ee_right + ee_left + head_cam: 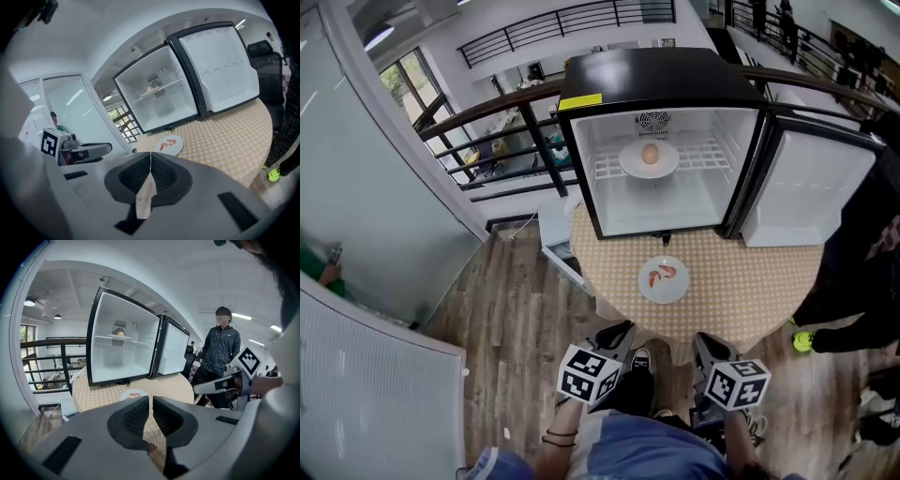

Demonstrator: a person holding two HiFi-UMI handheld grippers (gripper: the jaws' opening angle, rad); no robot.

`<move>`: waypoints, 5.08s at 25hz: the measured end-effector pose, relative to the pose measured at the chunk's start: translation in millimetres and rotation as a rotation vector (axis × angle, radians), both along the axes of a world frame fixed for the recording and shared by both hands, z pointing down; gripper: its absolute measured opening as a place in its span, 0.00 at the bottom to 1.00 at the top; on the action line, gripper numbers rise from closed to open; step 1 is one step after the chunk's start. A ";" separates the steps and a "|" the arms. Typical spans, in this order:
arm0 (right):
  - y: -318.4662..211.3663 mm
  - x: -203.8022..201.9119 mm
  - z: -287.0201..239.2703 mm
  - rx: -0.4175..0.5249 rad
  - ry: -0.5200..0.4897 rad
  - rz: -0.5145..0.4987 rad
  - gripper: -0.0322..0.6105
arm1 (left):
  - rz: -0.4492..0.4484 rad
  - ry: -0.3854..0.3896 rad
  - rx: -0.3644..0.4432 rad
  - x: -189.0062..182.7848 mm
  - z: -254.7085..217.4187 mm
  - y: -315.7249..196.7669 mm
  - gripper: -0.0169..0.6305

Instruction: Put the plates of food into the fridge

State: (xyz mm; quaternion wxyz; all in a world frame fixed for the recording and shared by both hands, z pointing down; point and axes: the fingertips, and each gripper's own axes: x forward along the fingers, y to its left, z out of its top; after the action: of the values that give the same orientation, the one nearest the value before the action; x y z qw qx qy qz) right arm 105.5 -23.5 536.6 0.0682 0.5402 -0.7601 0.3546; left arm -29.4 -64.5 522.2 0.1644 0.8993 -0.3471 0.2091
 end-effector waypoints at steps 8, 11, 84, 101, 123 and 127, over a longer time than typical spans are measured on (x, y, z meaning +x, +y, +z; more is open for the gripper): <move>-81.1 10.1 46.4 -0.117 -0.092 0.050 0.08 | 0.032 -0.060 -0.069 -3.5 42.9 -91.2 0.06; -103.5 11.4 62.2 -0.137 -0.080 0.061 0.08 | 0.064 -0.080 -0.127 -5.2 68.3 -117.8 0.06; -336.2 50.5 87.3 -0.228 -0.157 0.258 0.11 | -0.078 -0.020 -0.310 35.6 104.6 -318.5 0.12; -422.2 78.3 84.4 -0.169 0.023 0.229 0.11 | -0.098 -0.045 -0.292 64.3 102.2 -373.2 0.08; -363.5 72.1 50.3 0.003 0.167 0.150 0.11 | -0.034 -0.042 -0.182 59.3 81.9 -308.9 0.08; -332.4 64.0 42.4 0.020 0.114 0.144 0.11 | -0.019 -0.027 -0.159 57.5 69.4 -287.4 0.08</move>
State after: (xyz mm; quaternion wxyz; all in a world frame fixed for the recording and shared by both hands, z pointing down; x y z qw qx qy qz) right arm 169.5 -355.9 579.0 0.0801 0.6135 -0.7176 0.3198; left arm 28.1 -351.8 591.6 0.2326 0.8771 -0.3403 0.2464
